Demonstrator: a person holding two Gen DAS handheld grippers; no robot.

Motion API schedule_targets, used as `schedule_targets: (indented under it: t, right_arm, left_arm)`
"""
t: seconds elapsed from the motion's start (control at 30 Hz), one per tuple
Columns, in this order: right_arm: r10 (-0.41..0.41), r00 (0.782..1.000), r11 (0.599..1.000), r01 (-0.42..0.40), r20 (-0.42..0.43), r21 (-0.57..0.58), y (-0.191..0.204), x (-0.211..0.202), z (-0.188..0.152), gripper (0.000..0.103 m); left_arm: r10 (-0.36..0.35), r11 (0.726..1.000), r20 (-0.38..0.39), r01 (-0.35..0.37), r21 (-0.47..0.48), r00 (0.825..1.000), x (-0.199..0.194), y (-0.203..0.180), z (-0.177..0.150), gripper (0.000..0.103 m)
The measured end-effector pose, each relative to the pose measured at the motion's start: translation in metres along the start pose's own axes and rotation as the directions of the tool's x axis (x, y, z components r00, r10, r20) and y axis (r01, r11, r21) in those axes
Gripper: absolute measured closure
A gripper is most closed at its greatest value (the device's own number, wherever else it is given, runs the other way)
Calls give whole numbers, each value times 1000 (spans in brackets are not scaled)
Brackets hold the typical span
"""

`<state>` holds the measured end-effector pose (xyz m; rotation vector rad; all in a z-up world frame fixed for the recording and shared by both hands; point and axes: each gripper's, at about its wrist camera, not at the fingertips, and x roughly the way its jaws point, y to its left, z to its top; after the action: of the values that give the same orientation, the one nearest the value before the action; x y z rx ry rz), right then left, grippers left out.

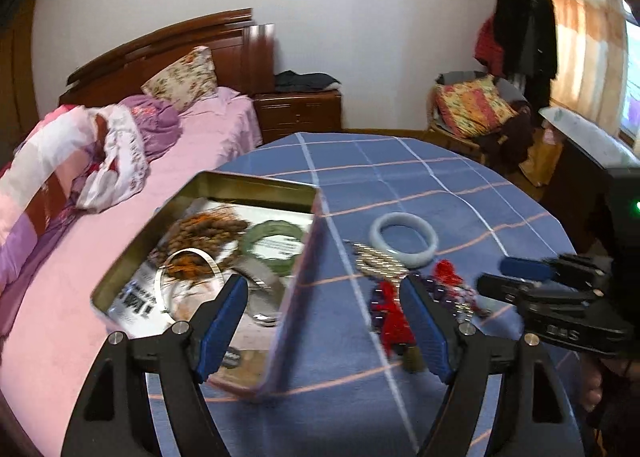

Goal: Organize jewelry
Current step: 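Grasp the red tasseled bracelet with left tool while right tool grasps the jade-pendant bead necklace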

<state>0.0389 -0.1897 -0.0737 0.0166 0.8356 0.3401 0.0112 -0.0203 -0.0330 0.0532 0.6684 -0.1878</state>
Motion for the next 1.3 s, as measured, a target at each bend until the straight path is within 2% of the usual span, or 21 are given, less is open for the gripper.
schedule_targets:
  t: [0.13, 0.37, 0.47, 0.53, 0.6, 0.63, 0.83, 1.03, 1.2, 1.3]
  right_arm:
    - [-7, 1000, 1000, 7, -13, -4, 1, 10, 7, 57]
    - [2, 999, 1000, -4, -50, -29, 11, 35, 15, 63]
    - [22, 997, 999, -24, -71, -31, 12, 40, 15, 92]
    - [29, 998, 1000, -29, -57, -8, 7, 35, 13, 94]
    - [34, 999, 999, -34, -25, 21, 0, 25, 10, 94]
    - [27, 1000, 999, -27, -7, 31, -4, 18, 9, 94]
    - [-15, 999, 997, 13, 36, 71, -20, -4, 2, 95]
    - [-13, 999, 996, 9, 48, 86, -23, -6, -1, 95]
    - [-1, 998, 996, -4, 60, 88, -22, -8, -1, 95]
    - [4, 997, 995, -12, 78, 94, -23, -13, -1, 95]
  left_arm:
    - [-12, 999, -18, 12, 30, 1000, 11, -14, -1, 25]
    - [-20, 1000, -64, 20, -1, 998, 23, -9, -3, 25]
    - [-20, 1000, -61, 21, 5, 998, 21, -10, -4, 25]
    - [-28, 1000, -57, 29, 12, 998, 20, -13, -4, 27]
    - [-37, 999, -58, 38, 19, 998, 20, -15, -4, 38]
    - [-44, 999, -64, 46, 22, 997, 20, -16, -4, 40]
    - [-77, 996, -90, 80, 34, 993, 26, -27, -6, 43]
    - [-123, 991, -156, 130, 35, 980, 40, -36, -11, 65]
    - [-138, 989, -183, 144, 23, 973, 44, -37, -14, 99]
    - [-138, 989, -164, 145, 29, 977, 36, -39, -13, 101]
